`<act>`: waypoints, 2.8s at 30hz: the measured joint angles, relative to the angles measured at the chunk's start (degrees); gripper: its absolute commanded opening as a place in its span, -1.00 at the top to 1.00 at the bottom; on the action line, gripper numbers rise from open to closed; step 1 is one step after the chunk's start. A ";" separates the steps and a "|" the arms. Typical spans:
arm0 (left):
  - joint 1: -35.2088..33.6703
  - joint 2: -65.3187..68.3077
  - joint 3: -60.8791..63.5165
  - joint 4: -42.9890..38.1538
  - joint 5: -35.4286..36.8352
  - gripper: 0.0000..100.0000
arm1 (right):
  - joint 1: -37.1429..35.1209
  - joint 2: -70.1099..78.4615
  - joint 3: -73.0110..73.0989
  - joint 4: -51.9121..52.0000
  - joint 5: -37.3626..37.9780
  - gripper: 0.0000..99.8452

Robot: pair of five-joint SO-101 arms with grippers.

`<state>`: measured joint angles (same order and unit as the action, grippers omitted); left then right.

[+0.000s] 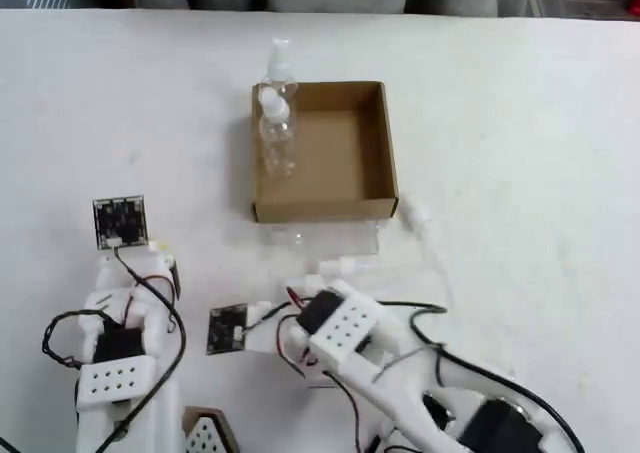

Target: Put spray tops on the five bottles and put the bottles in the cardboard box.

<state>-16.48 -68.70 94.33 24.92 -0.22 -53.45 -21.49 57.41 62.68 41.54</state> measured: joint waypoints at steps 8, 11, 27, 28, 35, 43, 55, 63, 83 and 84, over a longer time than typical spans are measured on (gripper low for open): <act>0.00 0.00 0.00 0.00 0.00 0.96 | 3.96 0.70 -5.89 0.00 -4.40 0.97; 0.00 0.00 0.00 0.00 0.00 0.96 | 9.05 -0.35 -8.97 0.00 -11.34 0.97; -9.85 0.00 -5.89 10.02 0.88 0.96 | 2.11 10.37 -28.92 -4.31 -44.48 0.97; -10.29 0.00 -6.15 10.20 2.11 0.96 | 1.67 12.92 -30.42 -5.63 -44.84 0.97; -13.98 0.00 -7.65 10.20 5.98 0.96 | 1.67 31.91 -44.84 -12.04 -55.65 0.96; -15.74 0.00 -8.79 10.20 8.79 0.96 | -0.44 45.36 -59.78 -6.42 -57.93 0.53; -15.65 0.00 -8.79 10.29 8.97 0.66 | -1.67 46.24 -79.30 19.43 -47.65 0.41; -15.12 0.00 -8.79 12.31 8.97 0.66 | 5.36 39.65 -84.57 34.02 -45.36 0.79; -2.81 0.00 -19.87 29.19 8.97 0.93 | 37.80 1.58 -31.12 9.76 -39.30 0.97; -1.41 0.00 -20.75 30.59 8.97 0.93 | 39.47 -0.09 -27.78 7.12 -39.12 0.97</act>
<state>-17.89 -68.70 73.58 55.52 8.75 -13.98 -21.58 29.63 69.80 2.42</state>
